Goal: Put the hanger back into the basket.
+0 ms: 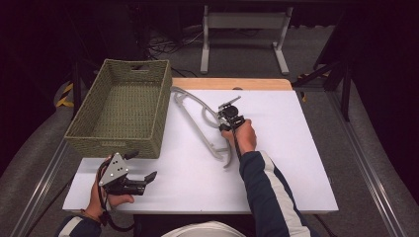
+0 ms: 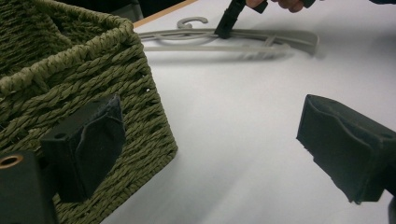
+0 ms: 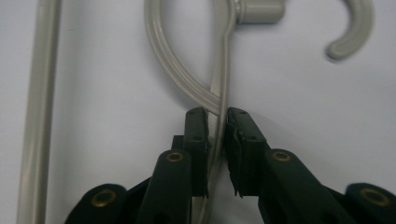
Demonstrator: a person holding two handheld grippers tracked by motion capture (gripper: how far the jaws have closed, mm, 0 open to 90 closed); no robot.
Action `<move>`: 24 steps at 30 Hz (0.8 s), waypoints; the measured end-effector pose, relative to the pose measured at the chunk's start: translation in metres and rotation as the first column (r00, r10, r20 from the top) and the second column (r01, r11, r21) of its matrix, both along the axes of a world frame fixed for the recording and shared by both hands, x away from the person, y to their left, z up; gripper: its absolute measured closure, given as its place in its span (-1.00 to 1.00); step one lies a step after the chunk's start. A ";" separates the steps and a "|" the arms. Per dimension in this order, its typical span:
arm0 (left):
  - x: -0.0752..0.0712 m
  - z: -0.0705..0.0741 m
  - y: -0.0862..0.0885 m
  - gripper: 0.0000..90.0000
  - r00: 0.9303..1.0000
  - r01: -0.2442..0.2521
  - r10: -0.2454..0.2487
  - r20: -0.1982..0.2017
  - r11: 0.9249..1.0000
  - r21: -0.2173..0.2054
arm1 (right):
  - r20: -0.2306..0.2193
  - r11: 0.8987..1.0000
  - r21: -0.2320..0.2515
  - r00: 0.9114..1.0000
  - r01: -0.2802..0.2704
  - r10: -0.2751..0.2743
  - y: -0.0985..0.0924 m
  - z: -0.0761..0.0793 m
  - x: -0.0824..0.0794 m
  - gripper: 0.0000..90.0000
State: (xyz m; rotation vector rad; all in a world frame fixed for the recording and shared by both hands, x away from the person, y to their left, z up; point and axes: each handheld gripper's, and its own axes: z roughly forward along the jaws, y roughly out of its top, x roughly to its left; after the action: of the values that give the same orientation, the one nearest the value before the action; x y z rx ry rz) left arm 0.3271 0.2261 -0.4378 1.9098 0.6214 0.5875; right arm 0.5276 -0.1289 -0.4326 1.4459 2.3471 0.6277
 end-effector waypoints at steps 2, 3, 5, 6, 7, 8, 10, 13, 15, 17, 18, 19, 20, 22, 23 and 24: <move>0.000 0.000 0.000 -0.81 1.000 0.003 -0.003 -0.003 1.000 -0.001 | 0.028 0.999 -0.005 0.999 0.035 -0.035 -0.005 -0.001 0.002 0.82; 0.000 0.000 0.000 -0.81 1.000 0.004 -0.004 -0.003 1.000 0.000 | 0.029 0.999 0.013 0.999 0.035 -0.035 -0.008 -0.002 0.002 0.82; 0.001 0.000 0.000 -0.81 1.000 0.004 -0.004 -0.014 1.000 -0.001 | 0.044 0.999 0.035 0.998 0.035 -0.036 -0.013 -0.003 0.002 0.83; 0.001 0.000 -0.001 -0.81 1.000 0.003 -0.003 -0.010 1.000 -0.005 | 0.051 0.998 0.052 0.998 0.028 -0.030 -0.017 -0.004 0.002 0.83; 0.001 0.000 -0.001 -0.81 1.000 0.003 -0.003 -0.010 1.000 -0.005 | 0.060 0.998 0.057 0.998 0.028 -0.031 -0.019 -0.004 0.002 0.83; 0.002 0.000 -0.001 -0.81 1.000 0.004 -0.004 -0.009 1.000 0.001 | 0.065 0.997 0.071 0.998 0.020 -0.024 -0.023 -0.005 0.001 0.83; 0.001 0.000 -0.002 -0.81 1.000 0.004 -0.004 -0.012 1.000 -0.001 | 0.075 0.996 0.084 0.997 0.018 -0.024 -0.026 -0.005 0.000 0.83; 0.004 0.001 -0.004 -0.80 1.000 0.010 -0.010 -0.010 1.000 -0.006 | 0.091 0.991 0.130 0.996 0.014 -0.026 -0.038 -0.008 -0.001 0.83; 0.005 0.001 -0.006 -0.80 1.000 0.012 -0.012 -0.012 1.000 -0.005 | 0.098 0.986 0.164 0.995 0.005 -0.022 -0.047 -0.009 -0.004 0.83; 0.005 0.001 -0.007 -0.80 1.000 0.017 -0.017 -0.013 1.000 -0.004 | 0.105 0.987 0.160 0.994 -0.002 -0.015 -0.051 -0.009 -0.005 0.83; 0.006 0.000 -0.009 -0.80 1.000 0.020 -0.020 -0.017 1.000 0.003 | 0.114 0.990 0.143 0.993 -0.012 -0.005 -0.053 -0.008 -0.006 0.83; 0.006 0.000 -0.009 -0.80 1.000 0.019 -0.019 -0.020 1.000 0.005 | 0.117 0.993 0.117 0.993 -0.025 0.011 -0.055 -0.008 -0.008 0.82; 0.006 0.000 -0.010 -0.80 0.999 0.019 -0.019 -0.025 1.000 0.005 | 0.115 0.994 0.110 0.993 -0.031 0.018 -0.055 -0.007 -0.008 0.82; 0.006 0.000 -0.009 -0.80 1.000 0.018 -0.018 -0.024 1.000 0.007 | 0.103 0.995 0.091 0.994 -0.043 0.033 -0.056 -0.007 -0.007 0.82; 0.006 0.000 -0.009 -0.80 1.000 0.017 -0.017 -0.025 1.000 0.006 | 0.104 0.996 0.082 0.994 -0.048 0.039 -0.055 -0.006 -0.007 0.82; 0.006 0.000 -0.008 -0.80 1.000 0.019 -0.018 -0.025 1.000 0.005 | 0.099 0.996 0.076 0.994 -0.048 0.041 -0.055 -0.006 -0.007 0.82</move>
State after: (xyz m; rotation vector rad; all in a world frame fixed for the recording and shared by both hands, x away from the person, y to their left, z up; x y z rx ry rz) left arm 0.3331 0.2180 -0.4378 1.9289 0.6182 0.5546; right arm 0.5209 -0.1838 -0.4387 1.3657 2.3086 0.7923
